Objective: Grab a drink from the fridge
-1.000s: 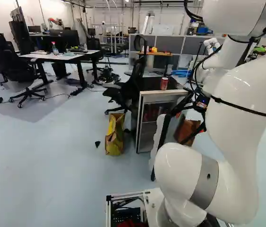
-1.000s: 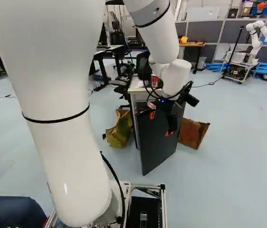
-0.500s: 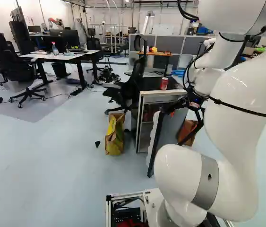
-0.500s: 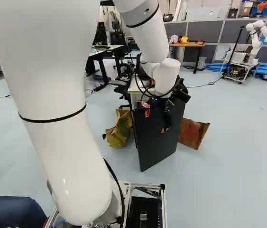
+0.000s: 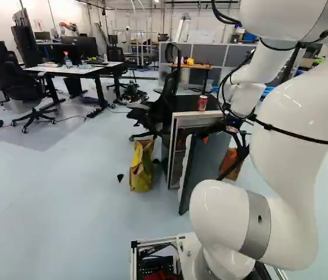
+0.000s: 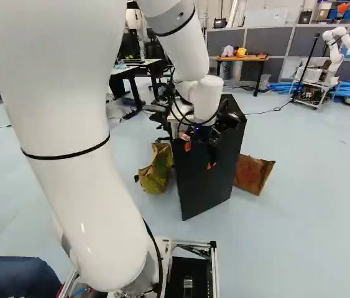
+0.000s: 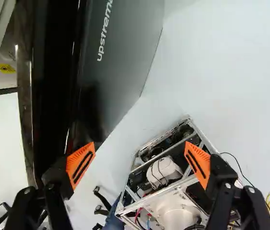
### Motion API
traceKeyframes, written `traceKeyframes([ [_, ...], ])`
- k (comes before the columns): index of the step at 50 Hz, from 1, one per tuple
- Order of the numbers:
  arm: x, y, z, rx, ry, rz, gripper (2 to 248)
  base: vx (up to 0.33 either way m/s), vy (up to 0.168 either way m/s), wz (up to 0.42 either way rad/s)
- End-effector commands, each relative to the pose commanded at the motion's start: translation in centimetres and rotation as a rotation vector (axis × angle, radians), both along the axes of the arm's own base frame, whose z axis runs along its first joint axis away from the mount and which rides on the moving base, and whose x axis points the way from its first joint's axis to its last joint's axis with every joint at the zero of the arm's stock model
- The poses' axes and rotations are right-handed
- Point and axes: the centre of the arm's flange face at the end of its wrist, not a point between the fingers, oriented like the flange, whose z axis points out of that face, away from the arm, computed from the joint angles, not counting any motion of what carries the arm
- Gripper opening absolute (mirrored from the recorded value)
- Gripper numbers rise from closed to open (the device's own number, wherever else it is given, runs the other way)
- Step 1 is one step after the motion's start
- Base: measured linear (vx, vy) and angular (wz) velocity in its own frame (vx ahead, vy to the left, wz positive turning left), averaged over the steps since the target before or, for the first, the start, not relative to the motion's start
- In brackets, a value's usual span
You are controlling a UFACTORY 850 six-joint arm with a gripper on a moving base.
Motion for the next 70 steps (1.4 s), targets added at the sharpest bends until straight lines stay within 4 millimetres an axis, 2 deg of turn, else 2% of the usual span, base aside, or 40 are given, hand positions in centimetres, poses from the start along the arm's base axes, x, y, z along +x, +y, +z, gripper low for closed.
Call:
traceKeyframes([
  [37,2.6,4.3,0.0,-0.098,-0.072,0.155,247,0.000,0.000,0.000],
  [70,5.8,6.5,0.2,-0.182,-0.155,0.264,247,0.000,0.000,0.000],
])
